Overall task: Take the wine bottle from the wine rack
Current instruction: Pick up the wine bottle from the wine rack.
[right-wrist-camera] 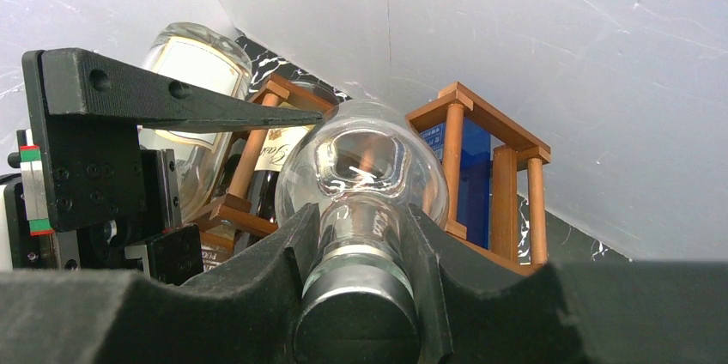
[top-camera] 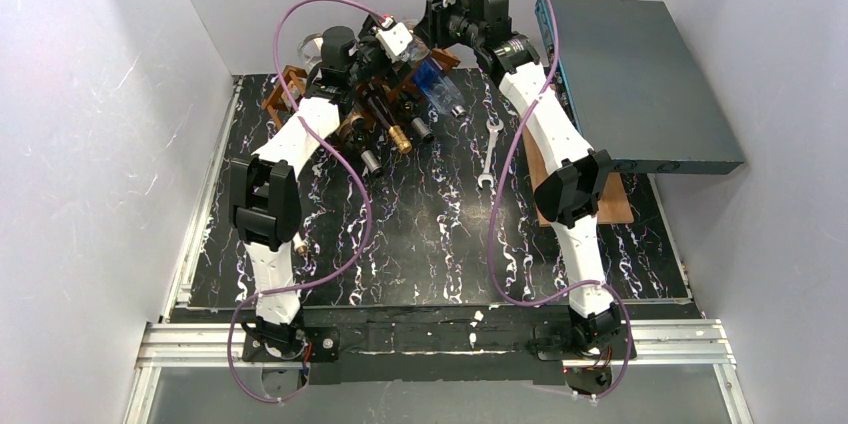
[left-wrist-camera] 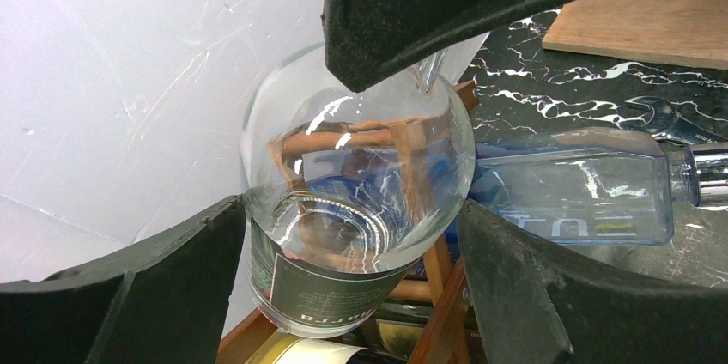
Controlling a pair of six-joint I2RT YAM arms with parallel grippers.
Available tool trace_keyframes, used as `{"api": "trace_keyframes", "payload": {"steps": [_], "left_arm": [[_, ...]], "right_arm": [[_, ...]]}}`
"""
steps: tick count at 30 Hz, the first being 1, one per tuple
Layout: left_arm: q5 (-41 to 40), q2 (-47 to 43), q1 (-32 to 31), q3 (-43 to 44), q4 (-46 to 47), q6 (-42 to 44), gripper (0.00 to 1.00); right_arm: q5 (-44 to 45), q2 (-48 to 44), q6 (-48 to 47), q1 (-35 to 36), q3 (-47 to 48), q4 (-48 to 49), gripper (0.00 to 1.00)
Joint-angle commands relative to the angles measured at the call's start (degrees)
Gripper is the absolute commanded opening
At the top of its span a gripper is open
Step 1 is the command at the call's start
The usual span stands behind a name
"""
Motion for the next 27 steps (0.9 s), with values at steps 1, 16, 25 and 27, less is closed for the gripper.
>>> {"api": "trace_keyframes", "payload": {"steps": [1, 16, 25, 27], "left_arm": [[4.2, 0.75, -1.76, 0.95, -1.23, -2.42, 0.77], [4.03, 0.01, -1.8, -0.66, -0.95, -2.75, 0.75], [3.17, -0.6, -1.74, -1.48, -0.25, -3.97, 0.74], [2.86, -0.85, -1.77, -1.86, -0.03, -4.19, 0.74]], "right_arm": [[-2.21, 0.32, 0.35, 2.01, -0.04, 6.15, 0.42], [-3.96, 1.06, -0.51, 2.1, -1.84, 8.18, 0.63], [-5.18, 1.03, -1.18, 1.88, -4.46, 10.34, 0.63], [-5.33, 1.01, -1.4, 1.79, -4.4, 10.49, 0.63]]}}
